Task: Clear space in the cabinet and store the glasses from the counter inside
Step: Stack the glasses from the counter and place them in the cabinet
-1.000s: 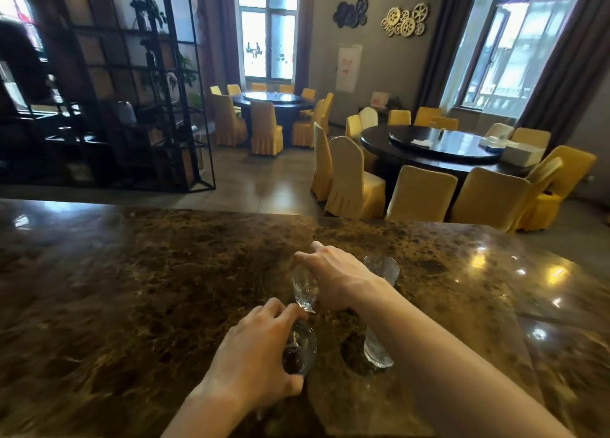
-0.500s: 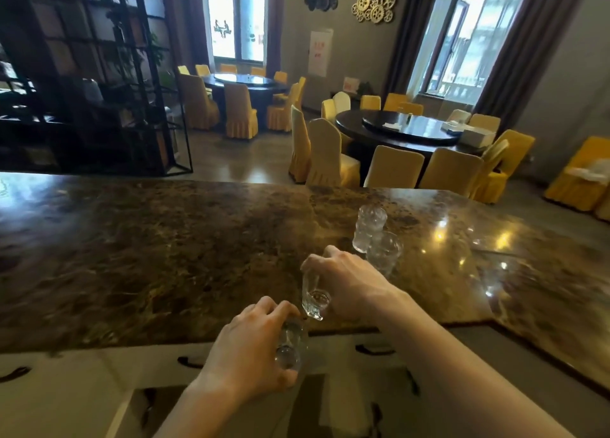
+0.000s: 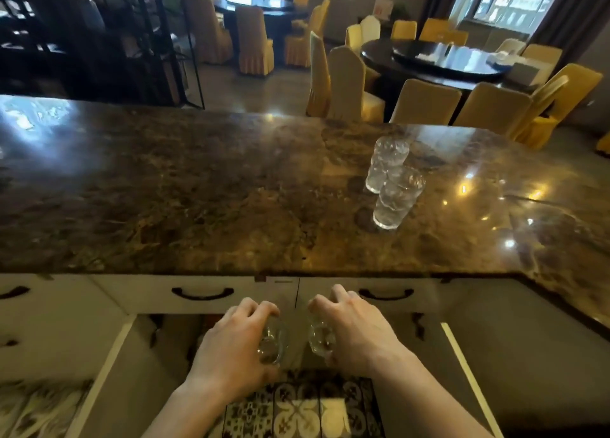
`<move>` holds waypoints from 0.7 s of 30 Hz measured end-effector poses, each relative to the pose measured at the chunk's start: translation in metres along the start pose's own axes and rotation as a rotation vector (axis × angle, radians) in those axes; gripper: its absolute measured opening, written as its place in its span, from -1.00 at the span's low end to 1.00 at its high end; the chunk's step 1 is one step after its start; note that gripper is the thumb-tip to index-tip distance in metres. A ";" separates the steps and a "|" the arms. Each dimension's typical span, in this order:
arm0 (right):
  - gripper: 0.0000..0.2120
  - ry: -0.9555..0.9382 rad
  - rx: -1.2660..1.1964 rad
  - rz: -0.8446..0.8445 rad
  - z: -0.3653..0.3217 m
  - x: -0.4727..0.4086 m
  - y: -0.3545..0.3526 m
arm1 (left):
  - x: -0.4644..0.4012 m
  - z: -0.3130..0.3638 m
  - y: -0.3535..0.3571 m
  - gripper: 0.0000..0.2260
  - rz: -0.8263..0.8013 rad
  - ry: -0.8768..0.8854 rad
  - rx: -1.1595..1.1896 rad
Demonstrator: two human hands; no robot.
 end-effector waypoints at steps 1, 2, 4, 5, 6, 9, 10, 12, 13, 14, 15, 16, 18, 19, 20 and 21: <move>-0.22 0.001 -0.011 -0.004 0.005 -0.002 0.016 | -0.003 -0.003 0.014 -0.26 -0.007 -0.020 0.000; -0.22 0.004 -0.025 -0.016 0.010 -0.003 0.030 | -0.005 -0.005 0.026 -0.26 -0.017 -0.044 0.003; -0.26 0.002 -0.057 -0.052 0.020 -0.008 0.063 | -0.013 -0.013 0.054 -0.26 -0.048 -0.087 0.007; -0.28 -0.001 -0.079 -0.074 0.024 -0.010 0.079 | -0.016 -0.016 0.069 -0.26 -0.072 -0.112 0.006; -0.28 -0.005 -0.101 -0.084 0.029 -0.013 0.096 | -0.021 -0.021 0.083 -0.27 -0.090 -0.134 0.003; -0.26 -0.045 -0.107 -0.115 0.042 -0.026 0.146 | -0.037 -0.041 0.131 -0.28 -0.111 -0.188 0.013; -0.26 -0.052 -0.103 -0.132 0.046 -0.031 0.164 | -0.043 -0.049 0.148 -0.28 -0.108 -0.198 0.020; -0.29 -0.052 -0.102 -0.129 0.051 -0.044 0.199 | -0.056 -0.069 0.180 -0.28 -0.085 -0.203 -0.007; -0.30 -0.048 -0.111 -0.122 0.054 -0.051 0.219 | -0.065 -0.080 0.198 -0.28 -0.084 -0.211 -0.022; -0.32 -0.041 -0.122 -0.116 0.057 -0.059 0.238 | -0.074 -0.091 0.214 -0.27 -0.077 -0.227 -0.034; -0.34 -0.030 -0.139 -0.123 0.059 -0.067 0.260 | -0.085 -0.103 0.234 -0.27 -0.076 -0.238 -0.047; -0.35 -0.018 -0.155 -0.138 0.061 -0.075 0.280 | -0.095 -0.113 0.252 -0.28 -0.070 -0.254 -0.060; -0.34 0.001 -0.198 -0.171 0.067 -0.092 0.327 | -0.118 -0.138 0.292 -0.30 -0.061 -0.277 -0.078; -0.32 0.013 -0.218 -0.174 0.067 -0.102 0.353 | -0.130 -0.151 0.314 -0.30 -0.056 -0.274 -0.077; -0.31 0.028 -0.225 -0.169 0.068 -0.110 0.379 | -0.142 -0.164 0.337 -0.31 -0.047 -0.267 -0.065; -0.30 0.038 -0.226 -0.154 0.069 -0.119 0.405 | -0.153 -0.179 0.360 -0.30 -0.047 -0.260 -0.055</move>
Point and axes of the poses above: each hand's wrist, its own x-axis away from the middle knuckle, its own y-axis out of the palm, z = x × y, the point moved 1 cm from there along -x, towards the middle knuckle, and after that the axes turned 13 degrees about -y, right-handed, at the moved point
